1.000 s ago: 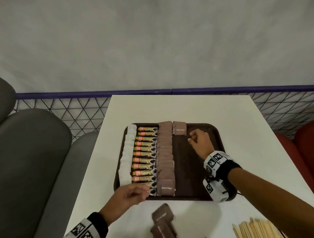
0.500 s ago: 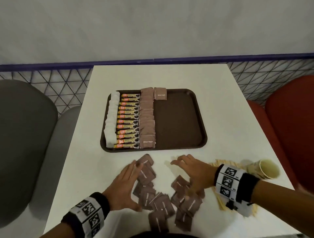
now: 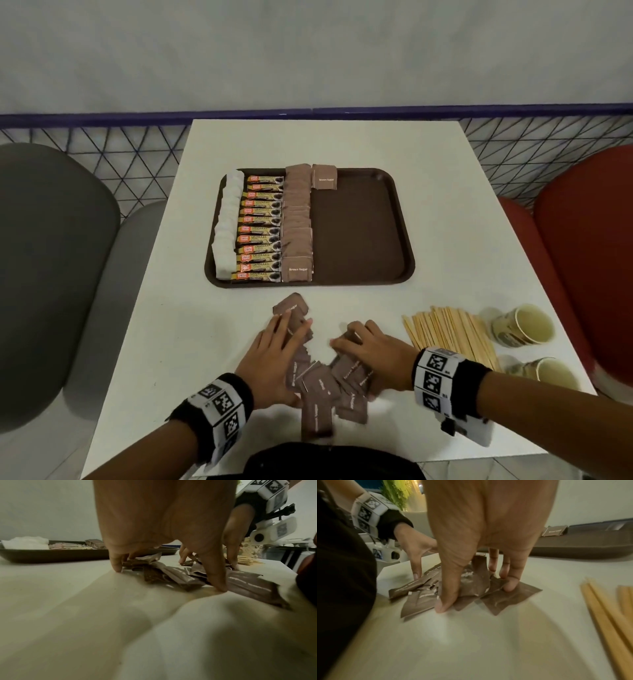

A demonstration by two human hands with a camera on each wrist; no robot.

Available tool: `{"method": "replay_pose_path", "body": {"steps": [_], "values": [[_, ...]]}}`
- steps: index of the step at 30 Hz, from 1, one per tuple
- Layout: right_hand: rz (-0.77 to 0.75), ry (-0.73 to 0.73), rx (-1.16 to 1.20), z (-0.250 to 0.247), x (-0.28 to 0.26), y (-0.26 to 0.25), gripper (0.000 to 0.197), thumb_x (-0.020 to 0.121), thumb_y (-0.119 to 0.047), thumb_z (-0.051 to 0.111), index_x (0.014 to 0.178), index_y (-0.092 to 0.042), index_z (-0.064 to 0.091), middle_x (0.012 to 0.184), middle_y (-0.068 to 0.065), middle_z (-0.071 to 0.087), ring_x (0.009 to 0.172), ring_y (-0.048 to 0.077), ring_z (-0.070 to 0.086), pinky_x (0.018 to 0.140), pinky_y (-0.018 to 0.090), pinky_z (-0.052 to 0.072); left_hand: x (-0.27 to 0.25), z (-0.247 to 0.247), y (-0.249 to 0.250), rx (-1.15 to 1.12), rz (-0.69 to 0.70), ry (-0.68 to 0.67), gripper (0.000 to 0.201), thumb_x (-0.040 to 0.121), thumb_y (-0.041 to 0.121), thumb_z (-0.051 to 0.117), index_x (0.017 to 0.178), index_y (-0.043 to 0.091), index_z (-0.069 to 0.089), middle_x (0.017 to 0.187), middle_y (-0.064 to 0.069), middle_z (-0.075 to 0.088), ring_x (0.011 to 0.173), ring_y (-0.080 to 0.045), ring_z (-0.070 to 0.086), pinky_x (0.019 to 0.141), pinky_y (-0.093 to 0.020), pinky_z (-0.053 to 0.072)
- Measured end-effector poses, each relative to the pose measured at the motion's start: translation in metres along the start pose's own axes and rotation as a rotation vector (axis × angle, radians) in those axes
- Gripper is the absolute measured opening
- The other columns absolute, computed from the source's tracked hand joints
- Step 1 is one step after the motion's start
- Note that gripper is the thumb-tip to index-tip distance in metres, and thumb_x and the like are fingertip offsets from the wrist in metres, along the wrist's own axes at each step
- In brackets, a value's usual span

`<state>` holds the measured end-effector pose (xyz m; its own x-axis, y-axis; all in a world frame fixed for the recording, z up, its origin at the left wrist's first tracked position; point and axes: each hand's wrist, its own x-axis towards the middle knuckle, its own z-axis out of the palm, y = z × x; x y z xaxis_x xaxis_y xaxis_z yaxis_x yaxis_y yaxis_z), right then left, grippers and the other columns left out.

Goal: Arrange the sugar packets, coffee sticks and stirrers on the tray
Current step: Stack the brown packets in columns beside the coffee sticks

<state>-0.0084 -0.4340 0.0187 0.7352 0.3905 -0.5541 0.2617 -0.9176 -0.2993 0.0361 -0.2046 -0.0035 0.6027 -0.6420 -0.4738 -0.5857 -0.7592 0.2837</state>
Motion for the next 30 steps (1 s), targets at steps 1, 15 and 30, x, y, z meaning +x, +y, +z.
{"method": "replay_pose_path", "body": {"steps": [1,15,30], "values": [[0.001,0.021,0.044,-0.001,0.005,0.000,0.097,0.064,-0.026,0.080,0.142,-0.029,0.021,0.138,0.008,0.025,0.124,0.025,0.026,0.096,0.039,0.043,0.002,-0.001,-0.002,-0.027,-0.015,0.016,0.125,0.062,0.069,0.066,0.140,0.036,-0.026,0.156,-0.007,-0.021,0.144,-0.029,-0.015,0.117,-0.038,0.004],[0.428,0.253,0.418,-0.003,0.008,0.005,0.114,0.061,-0.062,0.071,0.146,-0.020,0.008,0.141,0.009,0.022,0.127,0.028,0.023,0.106,0.040,0.030,-0.005,-0.015,-0.036,-0.407,-0.192,0.136,0.116,0.064,0.049,0.079,0.149,0.019,0.007,0.148,-0.003,0.017,0.134,-0.024,0.018,0.109,-0.032,0.028],[0.366,0.205,0.710,-0.024,0.072,-0.037,0.087,0.067,-0.025,0.080,0.136,-0.009,0.030,0.129,0.013,0.031,0.124,0.027,0.032,0.104,0.031,0.035,0.016,-0.013,-0.025,-0.507,-0.107,0.177,0.081,0.079,0.015,0.071,0.145,0.018,0.025,0.129,-0.002,0.031,0.113,-0.017,0.051,0.094,-0.015,0.040]]}}
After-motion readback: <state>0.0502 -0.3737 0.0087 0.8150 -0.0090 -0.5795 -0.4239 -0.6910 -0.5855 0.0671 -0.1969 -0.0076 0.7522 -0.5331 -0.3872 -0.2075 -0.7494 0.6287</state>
